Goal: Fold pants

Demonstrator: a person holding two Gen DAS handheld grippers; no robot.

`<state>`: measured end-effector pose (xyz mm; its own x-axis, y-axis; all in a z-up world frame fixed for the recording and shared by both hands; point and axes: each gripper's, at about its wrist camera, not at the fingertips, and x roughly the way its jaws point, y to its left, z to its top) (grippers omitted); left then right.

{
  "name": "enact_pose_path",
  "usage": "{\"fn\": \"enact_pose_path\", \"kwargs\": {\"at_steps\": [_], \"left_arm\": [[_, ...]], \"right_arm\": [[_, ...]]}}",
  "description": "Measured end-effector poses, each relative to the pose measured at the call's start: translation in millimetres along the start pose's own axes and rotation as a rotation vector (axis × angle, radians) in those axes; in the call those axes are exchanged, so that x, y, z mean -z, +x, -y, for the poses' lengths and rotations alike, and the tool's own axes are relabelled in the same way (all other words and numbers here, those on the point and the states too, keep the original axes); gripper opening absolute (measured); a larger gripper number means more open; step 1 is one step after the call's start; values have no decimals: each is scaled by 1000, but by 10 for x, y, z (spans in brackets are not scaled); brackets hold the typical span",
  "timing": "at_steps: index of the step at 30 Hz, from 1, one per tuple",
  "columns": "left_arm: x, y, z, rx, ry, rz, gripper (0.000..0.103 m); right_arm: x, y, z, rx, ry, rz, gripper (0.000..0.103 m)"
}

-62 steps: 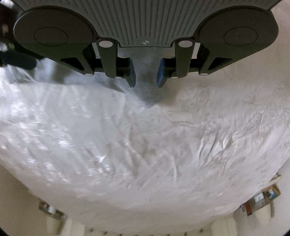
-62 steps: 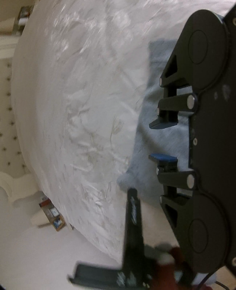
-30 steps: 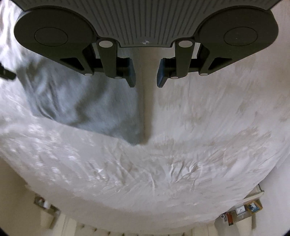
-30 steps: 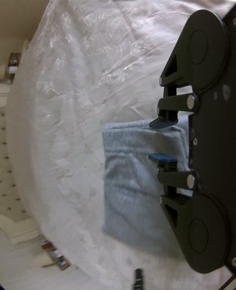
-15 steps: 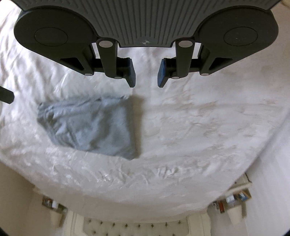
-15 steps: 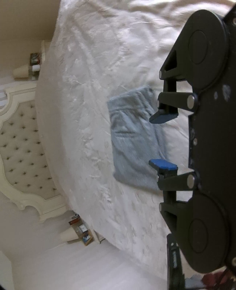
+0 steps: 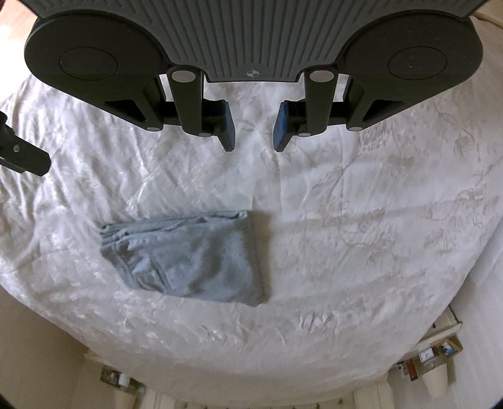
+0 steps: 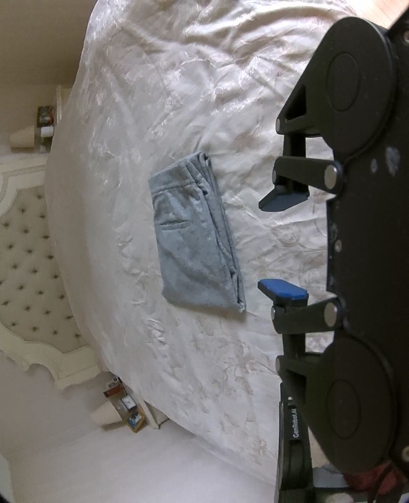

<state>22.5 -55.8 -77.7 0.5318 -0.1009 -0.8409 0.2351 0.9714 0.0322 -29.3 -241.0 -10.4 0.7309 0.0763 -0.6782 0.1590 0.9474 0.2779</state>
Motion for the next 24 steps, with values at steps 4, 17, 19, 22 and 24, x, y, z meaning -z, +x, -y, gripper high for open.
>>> {"fn": "enact_pose_path", "kwargs": {"at_steps": [4, 17, 19, 22, 24], "left_arm": [[-133, -49, 75, 2, -29, 13, 26], [-417, 5, 595, -50, -98, 19, 26], [-438, 28, 686, -55, -101, 14, 26], [-465, 53, 815, -63, -108, 9, 26], [-484, 68, 882, -69, -112, 8, 26]], "right_arm": [[-132, -92, 17, -5, -23, 39, 51], [-650, 7, 425, -72, -91, 47, 51], [-714, 39, 537, -77, -94, 44, 51], [-794, 88, 697, -89, -89, 35, 51], [-839, 117, 785, -97, -92, 30, 51]]}}
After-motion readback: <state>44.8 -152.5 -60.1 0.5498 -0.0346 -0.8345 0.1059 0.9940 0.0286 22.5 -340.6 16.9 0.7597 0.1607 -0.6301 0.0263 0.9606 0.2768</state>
